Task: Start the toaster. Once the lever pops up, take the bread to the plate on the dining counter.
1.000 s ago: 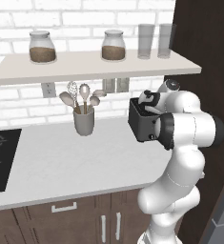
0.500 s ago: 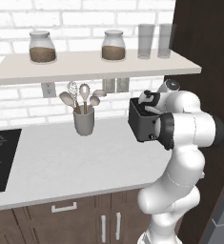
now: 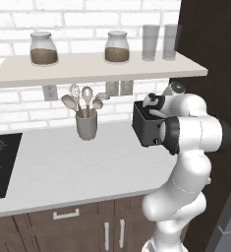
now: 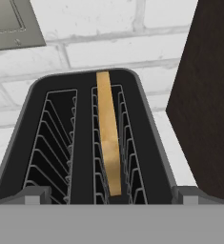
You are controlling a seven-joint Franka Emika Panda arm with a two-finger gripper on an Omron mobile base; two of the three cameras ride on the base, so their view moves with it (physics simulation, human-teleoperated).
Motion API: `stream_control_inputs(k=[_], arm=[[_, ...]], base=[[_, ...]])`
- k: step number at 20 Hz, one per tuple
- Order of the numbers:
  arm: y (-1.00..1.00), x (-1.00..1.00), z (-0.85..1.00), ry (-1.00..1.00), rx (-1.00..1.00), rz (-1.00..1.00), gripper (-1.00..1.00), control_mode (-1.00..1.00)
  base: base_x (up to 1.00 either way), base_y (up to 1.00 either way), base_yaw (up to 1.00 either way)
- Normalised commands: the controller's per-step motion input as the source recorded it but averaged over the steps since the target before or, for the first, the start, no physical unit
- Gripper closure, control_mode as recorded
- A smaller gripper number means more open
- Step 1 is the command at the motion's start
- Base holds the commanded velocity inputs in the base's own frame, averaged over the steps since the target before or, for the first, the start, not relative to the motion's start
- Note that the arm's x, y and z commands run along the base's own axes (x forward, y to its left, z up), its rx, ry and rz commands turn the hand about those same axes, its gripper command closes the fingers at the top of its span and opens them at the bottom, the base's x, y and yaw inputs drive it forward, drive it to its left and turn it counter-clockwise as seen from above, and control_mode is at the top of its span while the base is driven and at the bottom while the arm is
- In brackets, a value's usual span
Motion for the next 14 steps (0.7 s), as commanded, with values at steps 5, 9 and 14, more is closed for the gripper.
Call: stream_control_inputs(k=[5, 9, 14], arm=[[0.00, 0.00, 0.00, 0.00, 0.00, 0.00, -1.00, -1.00], [0.00, 0.00, 0.00, 0.00, 0.00, 0.00, -1.00, -1.00], [0.00, 0.00, 0.00, 0.00, 0.00, 0.00, -1.00, -1.00]], base=[[0.00, 0.00, 0.00], [0.00, 0.00, 0.00], [0.00, 0.00, 0.00]])
